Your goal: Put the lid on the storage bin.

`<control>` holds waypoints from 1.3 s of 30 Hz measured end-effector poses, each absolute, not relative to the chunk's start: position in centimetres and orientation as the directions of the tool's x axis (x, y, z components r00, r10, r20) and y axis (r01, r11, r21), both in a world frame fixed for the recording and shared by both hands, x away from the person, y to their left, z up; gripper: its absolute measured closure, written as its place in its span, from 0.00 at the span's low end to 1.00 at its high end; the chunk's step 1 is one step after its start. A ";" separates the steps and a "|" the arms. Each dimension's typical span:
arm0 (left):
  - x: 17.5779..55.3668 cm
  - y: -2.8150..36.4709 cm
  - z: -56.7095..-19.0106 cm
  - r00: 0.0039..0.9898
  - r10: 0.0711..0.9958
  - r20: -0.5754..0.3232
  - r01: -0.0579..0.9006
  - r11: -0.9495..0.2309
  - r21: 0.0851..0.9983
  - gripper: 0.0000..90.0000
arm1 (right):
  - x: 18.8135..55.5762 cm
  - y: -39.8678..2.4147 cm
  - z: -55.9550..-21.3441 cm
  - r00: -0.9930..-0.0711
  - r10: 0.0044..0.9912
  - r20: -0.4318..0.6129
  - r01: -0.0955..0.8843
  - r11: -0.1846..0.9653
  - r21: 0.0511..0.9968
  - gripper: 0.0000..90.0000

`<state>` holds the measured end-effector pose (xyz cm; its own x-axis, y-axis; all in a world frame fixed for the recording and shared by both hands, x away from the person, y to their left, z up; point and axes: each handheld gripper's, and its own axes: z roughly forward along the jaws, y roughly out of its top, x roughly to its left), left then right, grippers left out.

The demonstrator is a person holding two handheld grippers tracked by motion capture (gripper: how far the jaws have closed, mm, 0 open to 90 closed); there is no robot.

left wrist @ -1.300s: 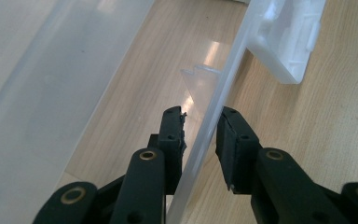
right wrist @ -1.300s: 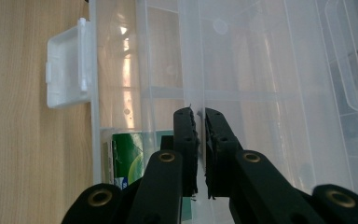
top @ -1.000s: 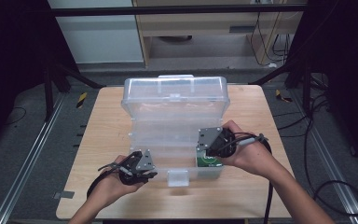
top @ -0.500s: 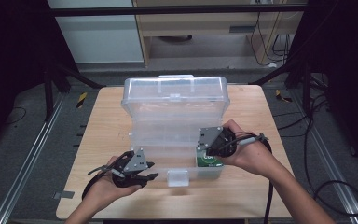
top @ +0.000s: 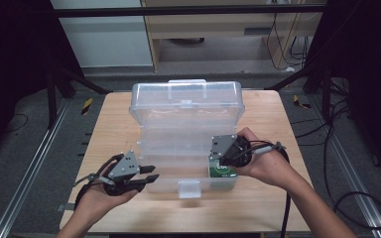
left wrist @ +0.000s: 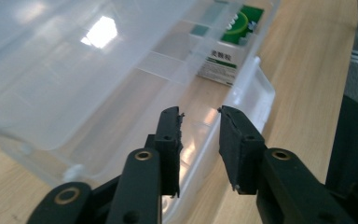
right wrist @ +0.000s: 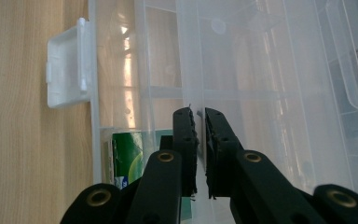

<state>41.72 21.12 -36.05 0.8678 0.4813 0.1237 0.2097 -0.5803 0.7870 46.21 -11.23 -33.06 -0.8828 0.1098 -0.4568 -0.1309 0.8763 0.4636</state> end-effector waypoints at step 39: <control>48.3 25.3 -31.1 0.707 0.706 -0.042 0.362 -0.310 0.879 1.00 | 45.7 -11.3 -33.5 -0.886 0.112 -0.450 -0.126 0.875 0.467 0.93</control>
<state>48.30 25.25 -31.10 0.7069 0.7060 -0.0425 0.3621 -0.3096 0.8792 45.68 -11.33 -33.54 -0.8861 0.1122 -0.4497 -0.1263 0.8751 0.4672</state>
